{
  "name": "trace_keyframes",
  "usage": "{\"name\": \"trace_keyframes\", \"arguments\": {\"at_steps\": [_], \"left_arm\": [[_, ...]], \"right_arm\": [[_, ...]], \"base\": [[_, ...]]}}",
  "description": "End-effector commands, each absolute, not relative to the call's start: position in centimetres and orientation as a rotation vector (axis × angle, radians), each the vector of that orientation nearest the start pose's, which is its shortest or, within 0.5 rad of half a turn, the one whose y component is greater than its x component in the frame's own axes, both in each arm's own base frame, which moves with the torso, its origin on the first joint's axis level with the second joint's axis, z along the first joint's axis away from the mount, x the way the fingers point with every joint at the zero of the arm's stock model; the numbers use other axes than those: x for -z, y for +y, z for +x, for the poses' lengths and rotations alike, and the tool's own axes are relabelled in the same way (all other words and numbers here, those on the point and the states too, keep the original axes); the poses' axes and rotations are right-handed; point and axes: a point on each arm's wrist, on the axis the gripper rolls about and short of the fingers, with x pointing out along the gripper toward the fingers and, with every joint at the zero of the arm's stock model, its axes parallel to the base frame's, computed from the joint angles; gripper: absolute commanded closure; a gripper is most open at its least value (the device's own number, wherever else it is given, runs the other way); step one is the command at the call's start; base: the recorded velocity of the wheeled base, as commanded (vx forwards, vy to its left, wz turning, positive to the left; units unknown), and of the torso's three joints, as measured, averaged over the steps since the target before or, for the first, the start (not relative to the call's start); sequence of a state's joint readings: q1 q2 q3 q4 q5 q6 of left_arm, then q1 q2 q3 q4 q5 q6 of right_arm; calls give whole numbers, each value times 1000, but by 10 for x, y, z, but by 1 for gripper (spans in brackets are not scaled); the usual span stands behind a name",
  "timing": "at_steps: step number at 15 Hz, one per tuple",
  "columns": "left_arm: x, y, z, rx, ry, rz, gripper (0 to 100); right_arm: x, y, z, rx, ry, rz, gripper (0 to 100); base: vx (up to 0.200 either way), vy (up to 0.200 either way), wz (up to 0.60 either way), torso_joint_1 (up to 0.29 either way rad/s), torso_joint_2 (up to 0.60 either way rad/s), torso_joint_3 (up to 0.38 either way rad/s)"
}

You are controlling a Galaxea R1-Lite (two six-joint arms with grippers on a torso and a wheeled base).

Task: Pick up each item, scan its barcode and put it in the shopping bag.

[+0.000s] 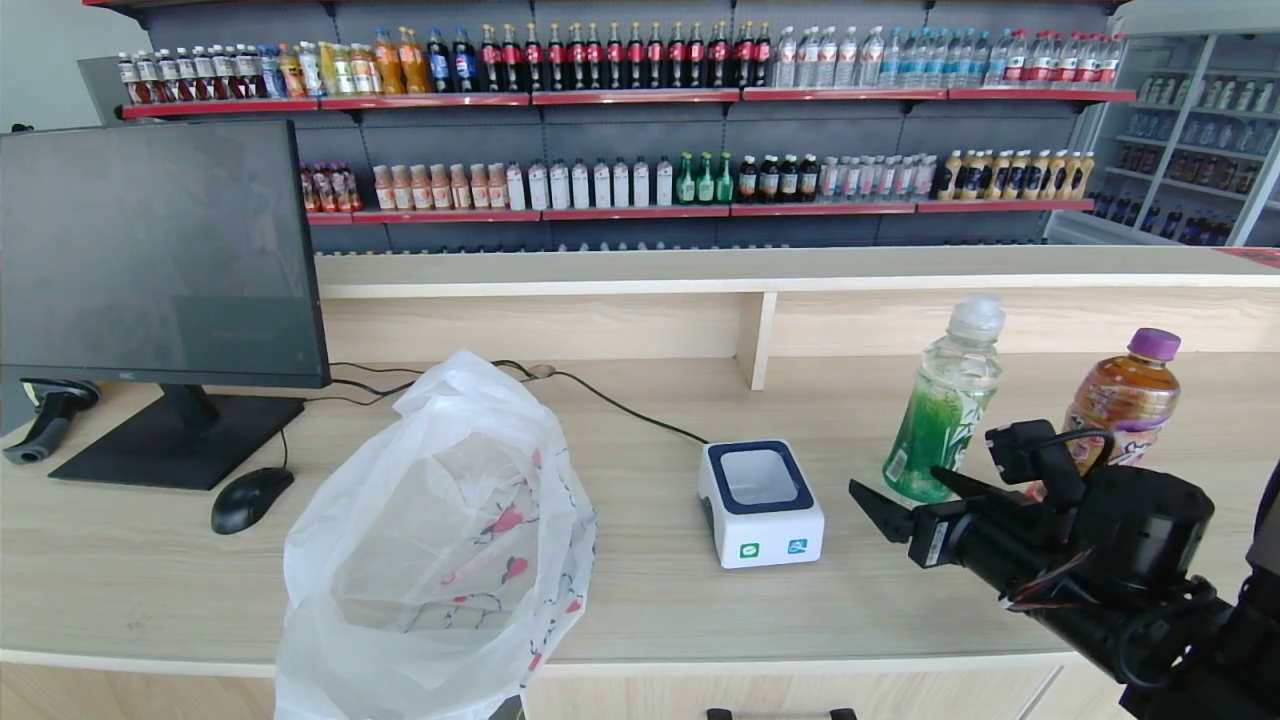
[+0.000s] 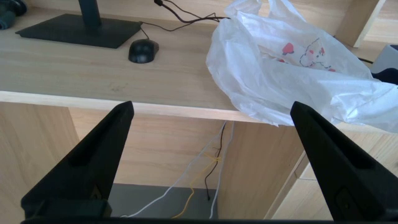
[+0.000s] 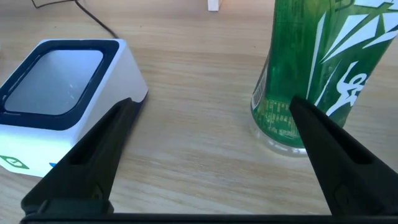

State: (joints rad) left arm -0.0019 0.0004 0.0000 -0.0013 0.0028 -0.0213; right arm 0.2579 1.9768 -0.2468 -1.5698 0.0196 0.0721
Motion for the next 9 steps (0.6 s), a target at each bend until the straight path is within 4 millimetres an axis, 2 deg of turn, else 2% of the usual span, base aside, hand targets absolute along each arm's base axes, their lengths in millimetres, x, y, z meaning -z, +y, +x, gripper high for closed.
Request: {"name": "trace_keyframes", "arguments": {"at_steps": [1, 9], "left_arm": [[-76, 0, -23, -2, -2, -21, 0], [-76, 0, -23, -2, -2, -21, 0]], "right_arm": [[-76, 64, 259, -255, 162, 55, 0], [-80, 57, 258, -229, 150, 55, 0]], "base": [[0, 0, 0, 0, 0, 0], [0, 0, 0, 0, 0, 0]]}}
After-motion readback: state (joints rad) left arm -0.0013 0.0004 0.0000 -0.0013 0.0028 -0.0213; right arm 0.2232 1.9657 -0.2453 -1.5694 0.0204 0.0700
